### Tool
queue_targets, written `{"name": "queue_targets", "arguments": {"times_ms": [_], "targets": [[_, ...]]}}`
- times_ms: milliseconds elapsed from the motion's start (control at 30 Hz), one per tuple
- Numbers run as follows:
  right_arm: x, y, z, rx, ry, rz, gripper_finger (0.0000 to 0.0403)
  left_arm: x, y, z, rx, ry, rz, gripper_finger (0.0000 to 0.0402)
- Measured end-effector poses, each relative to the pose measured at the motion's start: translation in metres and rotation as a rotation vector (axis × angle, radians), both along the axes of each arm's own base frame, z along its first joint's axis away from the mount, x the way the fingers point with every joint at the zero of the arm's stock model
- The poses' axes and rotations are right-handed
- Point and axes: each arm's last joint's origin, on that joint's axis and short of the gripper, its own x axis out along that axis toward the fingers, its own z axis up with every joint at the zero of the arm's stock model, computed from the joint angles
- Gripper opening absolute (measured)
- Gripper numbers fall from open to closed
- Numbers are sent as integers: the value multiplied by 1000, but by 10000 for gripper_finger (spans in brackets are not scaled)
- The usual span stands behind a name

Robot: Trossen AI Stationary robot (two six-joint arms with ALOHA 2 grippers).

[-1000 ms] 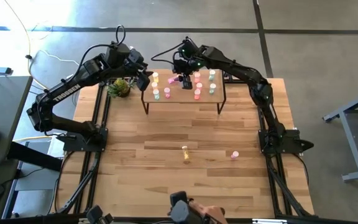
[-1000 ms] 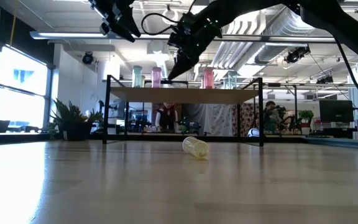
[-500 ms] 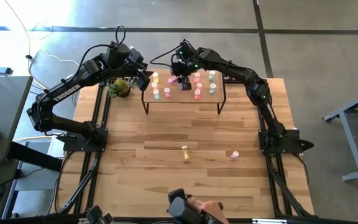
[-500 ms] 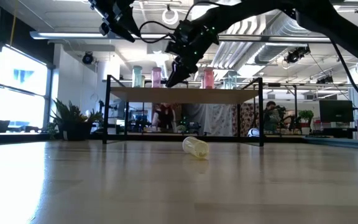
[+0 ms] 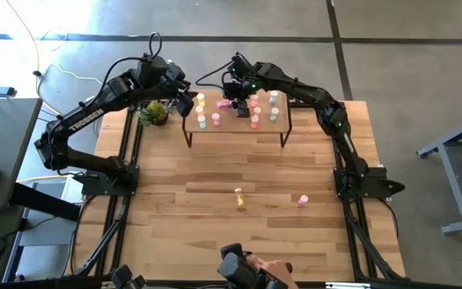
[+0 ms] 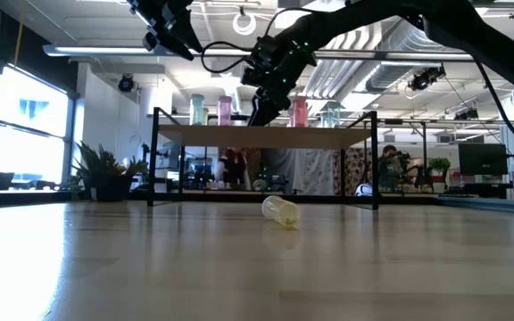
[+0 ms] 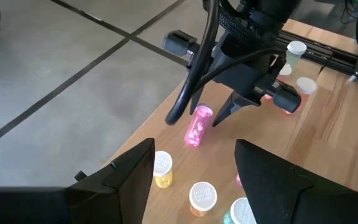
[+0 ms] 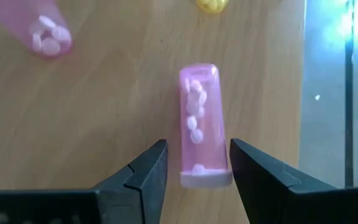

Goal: Pick and place medicine bottles onto shelf by color
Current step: Adjust the pink pill bottles on the shelf

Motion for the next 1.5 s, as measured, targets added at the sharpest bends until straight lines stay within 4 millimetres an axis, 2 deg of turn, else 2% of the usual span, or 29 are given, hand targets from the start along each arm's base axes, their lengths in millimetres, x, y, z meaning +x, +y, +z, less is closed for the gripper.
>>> {"name": "queue_targets", "arguments": {"times_ms": [333,600,800,1233,1500], "targets": [[-1,5,-2,26,38,4,163,0,0,0,1,0,0,212],[-1,7,-2,33,42,9,114,0,0,0,1,0,0,211],[-2,7,0,58,43,-31,106,0,0,0,1,-1,0,211],[-7,7,45,-36,-27,-141,106,0,0,0,0,0,-2,211],[-8,27,56,-45,1,-119,106,1,-2,-1,-73,-47,-39,211]]}}
